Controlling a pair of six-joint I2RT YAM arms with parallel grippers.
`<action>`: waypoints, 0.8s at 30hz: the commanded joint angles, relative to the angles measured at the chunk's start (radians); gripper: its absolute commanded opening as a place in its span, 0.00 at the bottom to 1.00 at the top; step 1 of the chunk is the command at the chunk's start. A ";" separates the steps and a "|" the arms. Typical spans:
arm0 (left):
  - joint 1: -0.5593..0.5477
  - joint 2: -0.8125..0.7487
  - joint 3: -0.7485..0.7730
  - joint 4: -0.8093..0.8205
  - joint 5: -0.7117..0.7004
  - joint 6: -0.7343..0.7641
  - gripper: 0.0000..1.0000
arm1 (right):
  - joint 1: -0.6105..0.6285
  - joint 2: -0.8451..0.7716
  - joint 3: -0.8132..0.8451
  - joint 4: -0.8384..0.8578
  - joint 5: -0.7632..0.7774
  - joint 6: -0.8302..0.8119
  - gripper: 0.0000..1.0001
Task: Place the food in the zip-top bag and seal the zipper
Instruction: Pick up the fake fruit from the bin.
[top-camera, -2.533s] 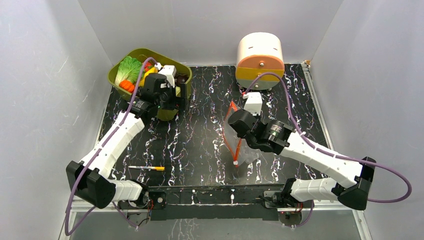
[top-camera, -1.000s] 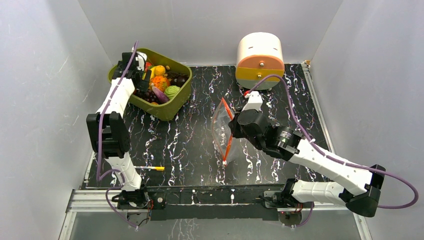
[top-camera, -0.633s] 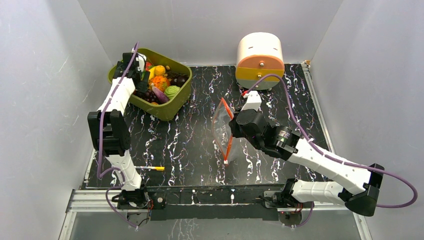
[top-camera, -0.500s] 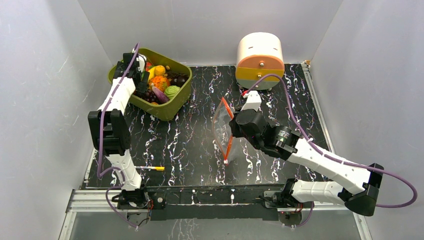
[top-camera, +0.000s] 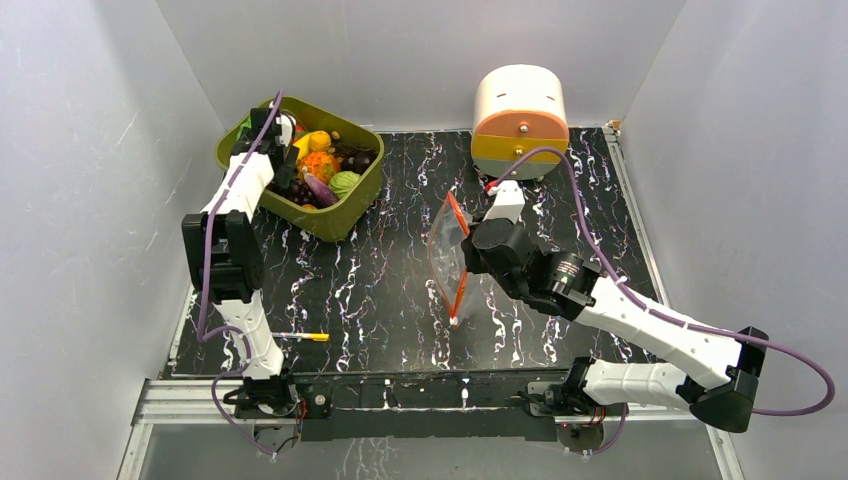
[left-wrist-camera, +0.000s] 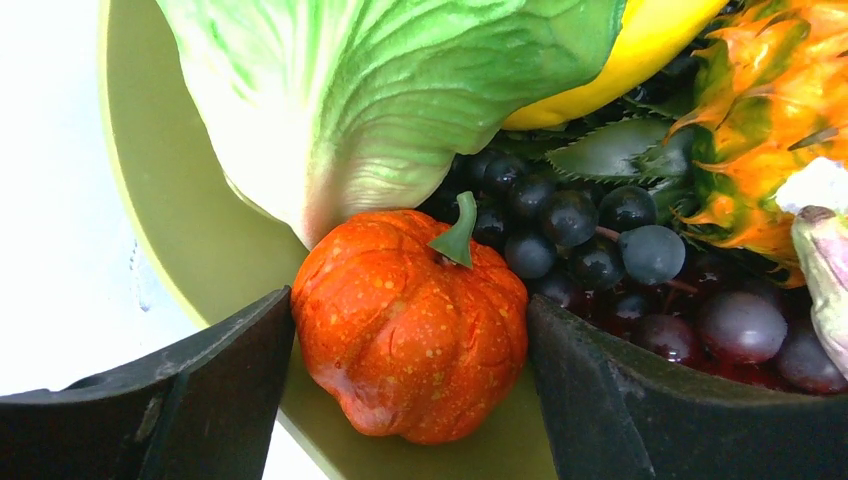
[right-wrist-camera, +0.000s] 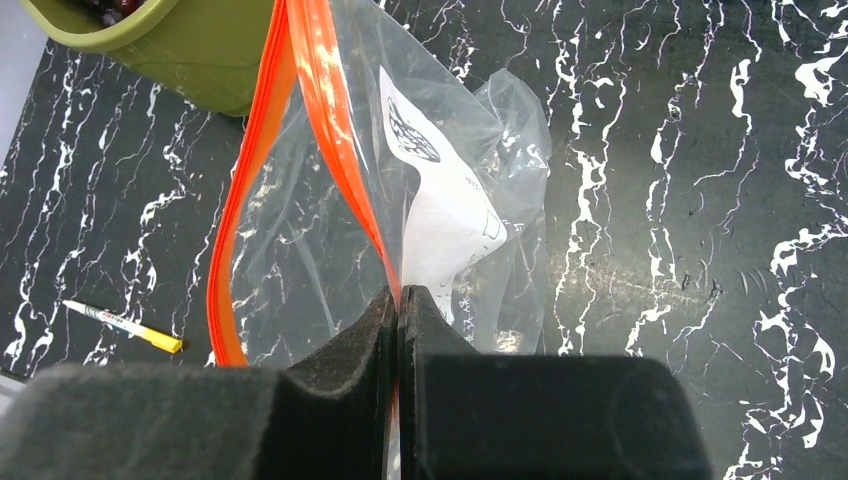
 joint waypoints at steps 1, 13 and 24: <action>0.003 -0.018 0.069 -0.069 0.057 -0.027 0.76 | -0.004 -0.037 0.027 0.057 0.036 -0.008 0.00; -0.032 -0.190 -0.004 -0.044 0.124 -0.105 0.61 | -0.004 -0.042 -0.014 0.043 0.003 0.051 0.00; -0.064 -0.401 -0.082 -0.077 0.257 -0.208 0.59 | -0.004 -0.056 -0.022 0.004 -0.041 0.125 0.00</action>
